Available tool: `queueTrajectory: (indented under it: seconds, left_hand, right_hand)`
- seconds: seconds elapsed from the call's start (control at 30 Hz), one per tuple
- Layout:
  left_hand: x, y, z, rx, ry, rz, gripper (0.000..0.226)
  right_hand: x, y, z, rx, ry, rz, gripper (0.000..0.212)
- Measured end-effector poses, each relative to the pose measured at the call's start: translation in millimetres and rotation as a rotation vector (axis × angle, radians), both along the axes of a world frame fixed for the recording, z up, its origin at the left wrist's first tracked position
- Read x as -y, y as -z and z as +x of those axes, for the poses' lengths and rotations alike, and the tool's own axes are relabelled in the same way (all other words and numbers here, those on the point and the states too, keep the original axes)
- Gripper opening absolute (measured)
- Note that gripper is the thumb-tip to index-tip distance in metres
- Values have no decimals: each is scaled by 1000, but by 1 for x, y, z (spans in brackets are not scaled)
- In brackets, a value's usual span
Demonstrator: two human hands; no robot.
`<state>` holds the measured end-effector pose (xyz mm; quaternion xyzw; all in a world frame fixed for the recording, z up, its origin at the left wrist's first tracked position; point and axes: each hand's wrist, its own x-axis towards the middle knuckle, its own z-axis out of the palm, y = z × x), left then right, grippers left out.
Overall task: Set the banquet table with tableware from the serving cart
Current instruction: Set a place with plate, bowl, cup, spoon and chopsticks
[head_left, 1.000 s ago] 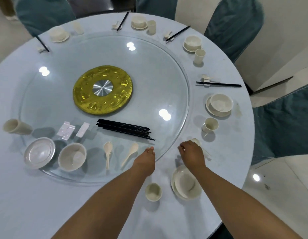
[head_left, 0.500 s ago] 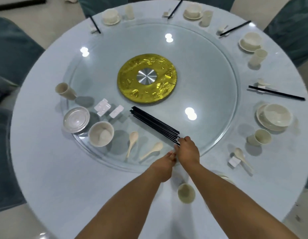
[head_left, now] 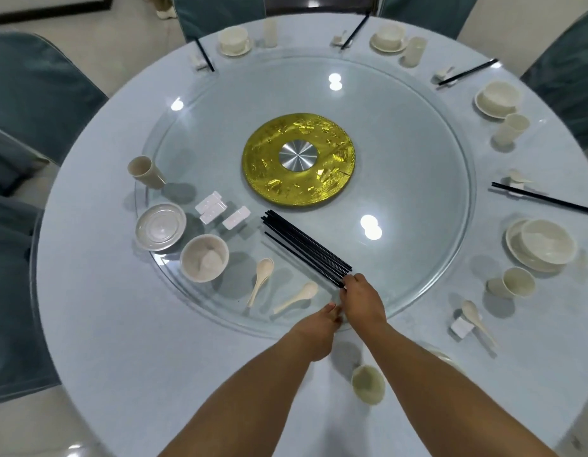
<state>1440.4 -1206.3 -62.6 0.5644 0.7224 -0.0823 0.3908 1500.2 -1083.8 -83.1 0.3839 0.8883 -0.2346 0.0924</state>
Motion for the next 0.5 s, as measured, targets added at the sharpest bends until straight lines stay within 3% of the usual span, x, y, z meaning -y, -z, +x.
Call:
queueTrajectory:
  seconds: [0.17,0.3,0.43,0.5]
  left_hand:
    - [3,3,-2,30,-1,19,68]
    - [8,-5,-4,127,-121,73,62]
    - [13,-13,4,265,-623,187,45]
    - [12,-25,10,541,-1034,234,22]
  right_hand:
    - [-4,-7,7,69,-4,-5,23]
    - [-11,-20,34,112,-18,-44,16]
    - [-18,-44,67,58,-48,-120,19]
    - [-17,-60,84,20,-19,-226,18]
